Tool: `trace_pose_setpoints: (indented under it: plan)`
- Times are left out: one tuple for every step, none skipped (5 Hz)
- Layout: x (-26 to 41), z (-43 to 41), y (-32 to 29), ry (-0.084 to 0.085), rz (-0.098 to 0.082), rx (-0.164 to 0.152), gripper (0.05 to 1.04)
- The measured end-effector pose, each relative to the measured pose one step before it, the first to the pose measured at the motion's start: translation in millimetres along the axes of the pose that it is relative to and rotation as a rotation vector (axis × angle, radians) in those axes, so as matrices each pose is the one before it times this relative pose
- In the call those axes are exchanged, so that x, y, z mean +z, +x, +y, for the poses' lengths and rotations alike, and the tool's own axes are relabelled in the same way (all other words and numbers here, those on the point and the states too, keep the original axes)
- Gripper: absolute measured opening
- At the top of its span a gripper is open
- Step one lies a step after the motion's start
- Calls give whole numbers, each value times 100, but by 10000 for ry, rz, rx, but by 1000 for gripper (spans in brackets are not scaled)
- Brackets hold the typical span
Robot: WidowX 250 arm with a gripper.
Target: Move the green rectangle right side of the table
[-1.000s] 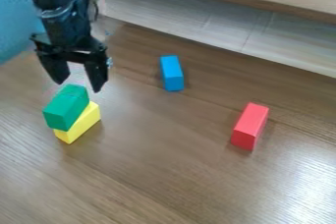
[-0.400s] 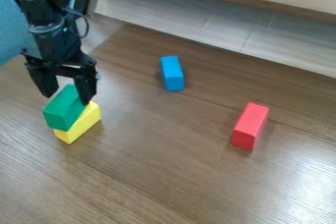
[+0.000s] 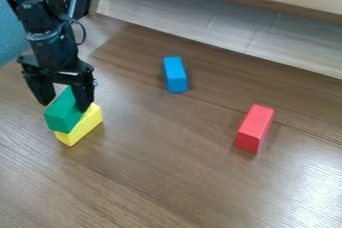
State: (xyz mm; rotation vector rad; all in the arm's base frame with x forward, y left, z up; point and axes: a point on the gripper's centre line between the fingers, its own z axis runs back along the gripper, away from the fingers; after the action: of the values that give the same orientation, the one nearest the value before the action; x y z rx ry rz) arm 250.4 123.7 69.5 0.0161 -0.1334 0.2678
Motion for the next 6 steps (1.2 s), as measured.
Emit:
trace_pose_setpoints:
  plan:
    - [-640,-33,-171,-47,178,33,965]
    - [-345,-238,-102,-119,-123,46,687]
    - [-14,-403,-48,-108,-70,-110,592]
    - [776,-1947,490,-102,-280,-558,592]
    - [-68,-3494,350,-149,53,-1013,592]
    - [-597,-3128,432,-129,137,-883,592]
